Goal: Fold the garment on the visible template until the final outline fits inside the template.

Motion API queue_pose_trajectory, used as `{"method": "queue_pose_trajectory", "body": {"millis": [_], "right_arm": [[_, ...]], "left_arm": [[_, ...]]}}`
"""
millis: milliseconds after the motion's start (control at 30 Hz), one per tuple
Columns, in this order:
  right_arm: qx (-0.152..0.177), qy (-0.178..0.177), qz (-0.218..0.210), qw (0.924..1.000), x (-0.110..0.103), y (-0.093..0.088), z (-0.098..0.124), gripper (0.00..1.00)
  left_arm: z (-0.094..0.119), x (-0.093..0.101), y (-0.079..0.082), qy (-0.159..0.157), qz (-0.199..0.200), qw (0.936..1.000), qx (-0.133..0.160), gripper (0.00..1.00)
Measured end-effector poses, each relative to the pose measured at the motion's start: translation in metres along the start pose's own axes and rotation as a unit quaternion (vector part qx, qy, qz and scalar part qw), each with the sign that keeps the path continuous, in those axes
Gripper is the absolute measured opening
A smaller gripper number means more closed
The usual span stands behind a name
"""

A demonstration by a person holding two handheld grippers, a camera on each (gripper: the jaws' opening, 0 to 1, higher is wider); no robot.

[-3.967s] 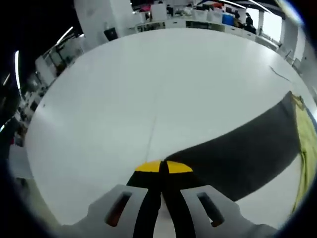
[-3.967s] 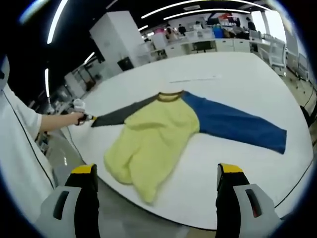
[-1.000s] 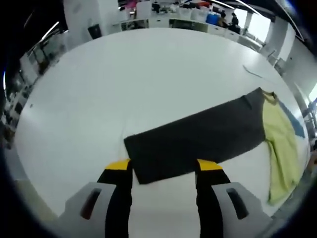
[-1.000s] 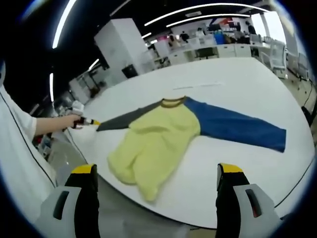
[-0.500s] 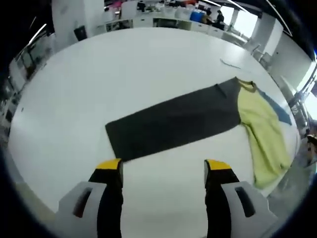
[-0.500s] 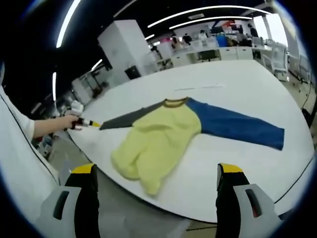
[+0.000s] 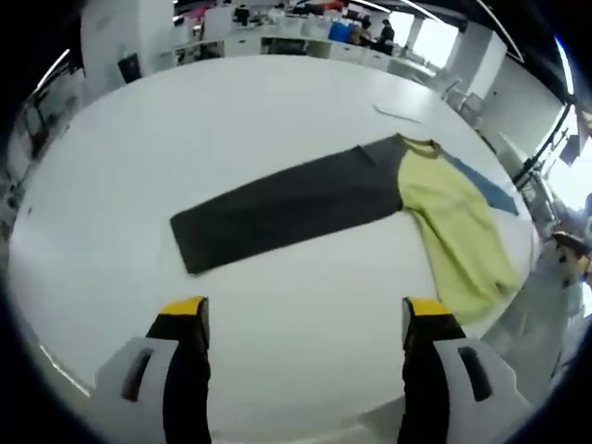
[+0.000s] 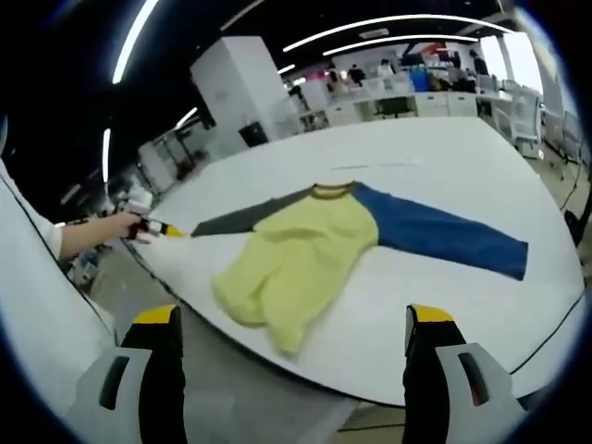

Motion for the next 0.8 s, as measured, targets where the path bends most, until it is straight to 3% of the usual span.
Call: {"method": "queue_pose_trajectory", "body": {"millis": [467, 800], "right_arm": [[-0.006, 0.006, 0.013, 0.9999, -0.002, 0.000, 0.007, 1.00], [-0.008, 0.012, 0.013, 0.9998, -0.003, -0.001, 0.008, 1.00]], "left_arm": [[0.025, 0.046, -0.016, -0.064, -0.035, 0.9973, 0.007, 1.00], [0.039, 0.074, -0.030, -0.110, -0.068, 0.9916, 0.000, 1.00]]}}
Point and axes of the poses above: the point that each gripper's makers call its tool centre point, and the gripper's own axes: z roughly backward along the fingers, x roughly to its right, y roughly out of its top, the point moved 10 cm from there along z, roughly backward along the fingers, and after that the axes turned 3 degrees about x, right-handed, at the moved point
